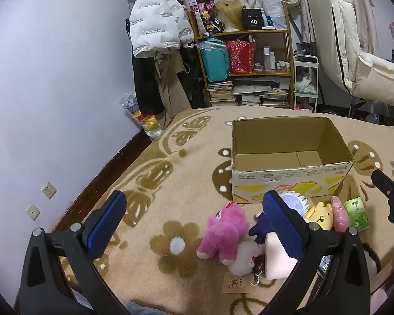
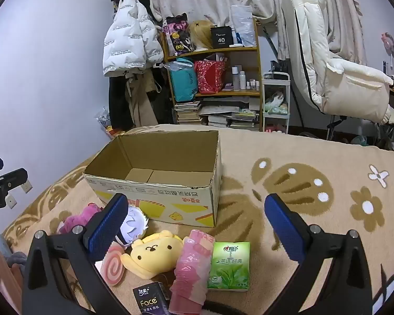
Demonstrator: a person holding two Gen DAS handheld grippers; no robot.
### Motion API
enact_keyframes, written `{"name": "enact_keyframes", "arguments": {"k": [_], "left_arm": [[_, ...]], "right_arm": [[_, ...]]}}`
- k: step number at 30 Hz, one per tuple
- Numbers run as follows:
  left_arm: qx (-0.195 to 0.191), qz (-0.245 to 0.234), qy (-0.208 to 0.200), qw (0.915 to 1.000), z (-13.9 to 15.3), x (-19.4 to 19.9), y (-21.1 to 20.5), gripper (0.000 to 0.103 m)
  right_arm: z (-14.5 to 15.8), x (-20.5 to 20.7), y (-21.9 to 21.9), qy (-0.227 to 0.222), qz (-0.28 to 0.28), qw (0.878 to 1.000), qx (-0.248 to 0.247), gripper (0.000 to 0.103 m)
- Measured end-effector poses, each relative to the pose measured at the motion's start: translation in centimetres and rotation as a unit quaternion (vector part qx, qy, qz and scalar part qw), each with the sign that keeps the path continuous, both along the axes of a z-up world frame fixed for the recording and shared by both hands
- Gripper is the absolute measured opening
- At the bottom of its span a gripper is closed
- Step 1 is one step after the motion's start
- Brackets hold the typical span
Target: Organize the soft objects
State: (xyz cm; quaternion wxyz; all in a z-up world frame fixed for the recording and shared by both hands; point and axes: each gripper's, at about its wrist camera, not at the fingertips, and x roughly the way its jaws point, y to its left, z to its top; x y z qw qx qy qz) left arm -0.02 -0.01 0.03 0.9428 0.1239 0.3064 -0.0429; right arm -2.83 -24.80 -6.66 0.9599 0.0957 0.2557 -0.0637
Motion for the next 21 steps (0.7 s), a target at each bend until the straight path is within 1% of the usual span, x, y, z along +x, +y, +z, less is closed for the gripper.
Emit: {"name": "enact_keyframes", "arguments": {"k": [2, 13, 14, 21], "left_arm": [[-0.004, -0.004, -0.001, 1.0000, 0.08, -0.07, -0.02, 0.103], [0.000, 0.003, -0.003, 1.0000, -0.09, -0.71, -0.69, 0.103], [-0.006, 0.003, 0.003, 1.0000, -0.06, 0.03, 0.00, 0.103], [-0.006, 0.004, 0.006, 1.0000, -0.28, 0.21, 0.08, 0.103]], "right_arm": [[0.01, 0.00, 0.03, 0.001, 0.001, 1.000, -0.005, 0.103], [0.05, -0.02, 0.03, 0.000, 0.001, 1.000, -0.004, 0.103], [0.05, -0.03, 0.03, 0.000, 0.001, 1.000, -0.004, 0.103], [0.07, -0.02, 0.05, 0.000, 0.001, 1.000, -0.004, 0.103]]}}
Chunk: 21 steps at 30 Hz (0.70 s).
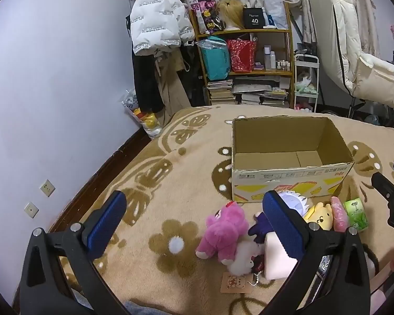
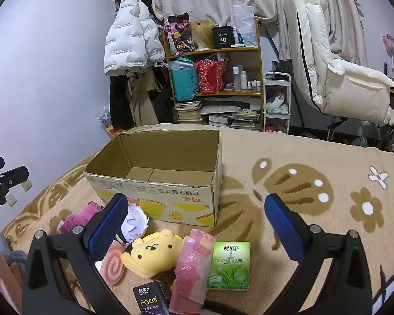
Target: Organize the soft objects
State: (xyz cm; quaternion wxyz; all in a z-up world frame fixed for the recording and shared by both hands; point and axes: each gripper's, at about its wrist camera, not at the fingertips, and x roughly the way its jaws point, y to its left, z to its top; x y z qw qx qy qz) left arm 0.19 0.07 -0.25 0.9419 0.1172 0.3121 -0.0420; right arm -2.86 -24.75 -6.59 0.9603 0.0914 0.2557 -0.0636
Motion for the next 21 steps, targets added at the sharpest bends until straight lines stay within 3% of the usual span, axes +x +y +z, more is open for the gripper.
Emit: {"name": "enact_keyframes", "arguments": {"k": [21], "left_arm": [[0.003, 0.000, 0.004, 1.0000, -0.37, 0.17, -0.09, 0.103]], "right_arm": [[-0.17, 0.03, 0.01, 0.002, 0.001, 1.000, 0.000, 0.103]]}}
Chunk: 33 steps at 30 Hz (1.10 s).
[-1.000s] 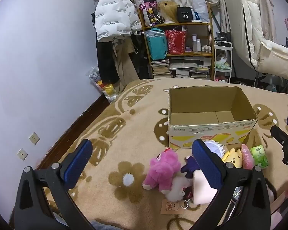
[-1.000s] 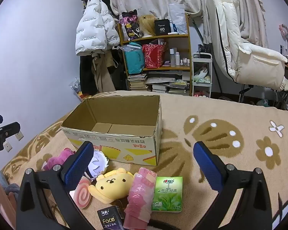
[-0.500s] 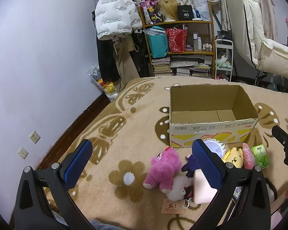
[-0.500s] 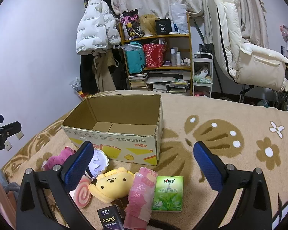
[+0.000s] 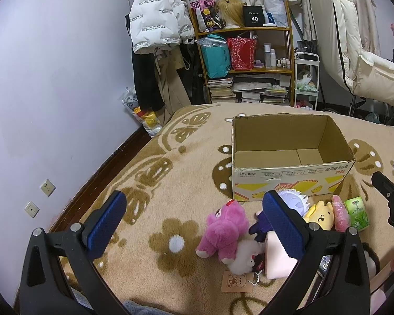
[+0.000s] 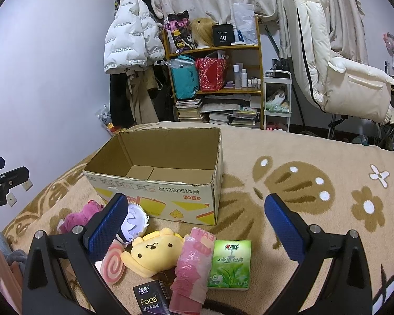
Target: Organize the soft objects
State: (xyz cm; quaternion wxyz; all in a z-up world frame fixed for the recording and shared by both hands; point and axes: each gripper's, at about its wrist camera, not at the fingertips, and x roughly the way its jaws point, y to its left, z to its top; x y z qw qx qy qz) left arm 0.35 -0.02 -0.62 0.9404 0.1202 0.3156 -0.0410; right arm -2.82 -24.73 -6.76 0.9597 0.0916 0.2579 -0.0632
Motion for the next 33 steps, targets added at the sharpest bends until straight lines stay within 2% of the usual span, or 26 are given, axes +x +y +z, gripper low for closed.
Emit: {"name": "enact_keyframes", "arguments": {"k": [20, 33], "left_arm": [[0.001, -0.001, 0.001, 1.0000, -0.03, 0.03, 0.02, 0.103], [0.003, -0.002, 0.000, 1.0000, -0.15, -0.01, 0.02, 0.103]], "right_arm": [[-0.52, 0.30, 0.13, 0.001, 0.000, 1.000, 0.001, 0.103], [0.18, 0.07, -0.10, 0.002, -0.001, 1.000, 0.001, 0.103]]}}
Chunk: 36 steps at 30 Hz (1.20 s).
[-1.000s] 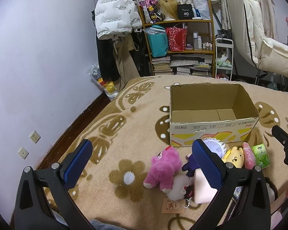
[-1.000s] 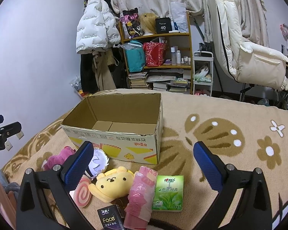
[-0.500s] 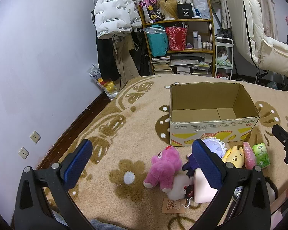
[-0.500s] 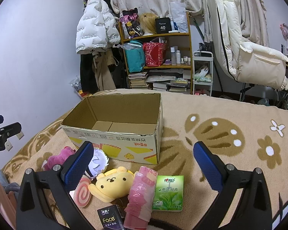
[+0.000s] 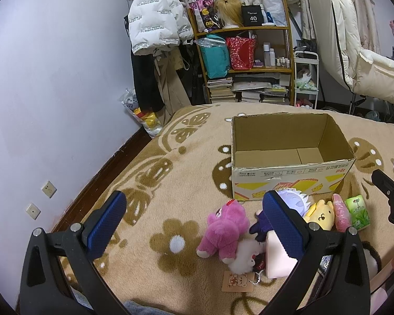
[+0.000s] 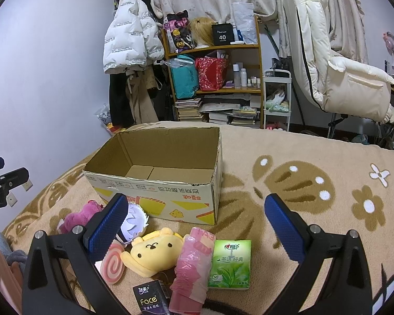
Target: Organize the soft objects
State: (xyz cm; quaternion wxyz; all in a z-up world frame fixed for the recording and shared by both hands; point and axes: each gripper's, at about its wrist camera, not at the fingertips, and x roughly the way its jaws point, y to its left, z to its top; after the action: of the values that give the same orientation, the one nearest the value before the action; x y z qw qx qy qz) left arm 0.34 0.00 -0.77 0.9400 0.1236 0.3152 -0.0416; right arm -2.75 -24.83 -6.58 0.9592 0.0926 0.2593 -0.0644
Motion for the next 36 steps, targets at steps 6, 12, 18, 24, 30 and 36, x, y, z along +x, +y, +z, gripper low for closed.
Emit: {"name": "enact_keyframes", "arguments": {"k": [6, 12, 18, 24, 30, 36], "left_arm": [[0.001, -0.001, 0.000, 1.0000, -0.1, 0.0, 0.0, 0.103], [0.002, 0.000, 0.001, 1.0000, -0.1, -0.1, -0.1, 0.103], [0.002, 0.000, 0.001, 1.0000, -0.1, -0.1, -0.1, 0.103], [0.003, -0.001, 0.001, 1.0000, -0.1, -0.1, -0.1, 0.103], [-0.002, -0.005, 0.016, 0.9998, -0.6, 0.3, 0.2, 0.103], [-0.012, 0.002, 0.072, 0.9973, -1.5, 2.9, 0.5, 0.103]], "right_arm": [[-0.5, 0.1, 0.1, 0.000, -0.001, 1.000, 0.000, 0.103], [-0.7, 0.2, 0.1, 0.001, 0.000, 1.000, -0.001, 0.103], [-0.7, 0.2, 0.1, 0.000, -0.001, 1.000, 0.000, 0.103], [-0.7, 0.2, 0.2, 0.001, 0.000, 1.000, -0.001, 0.103], [-0.7, 0.3, 0.2, 0.002, -0.001, 1.000, 0.000, 0.103], [-1.0, 0.2, -0.5, 0.011, -0.006, 1.000, 0.005, 0.103]]}}
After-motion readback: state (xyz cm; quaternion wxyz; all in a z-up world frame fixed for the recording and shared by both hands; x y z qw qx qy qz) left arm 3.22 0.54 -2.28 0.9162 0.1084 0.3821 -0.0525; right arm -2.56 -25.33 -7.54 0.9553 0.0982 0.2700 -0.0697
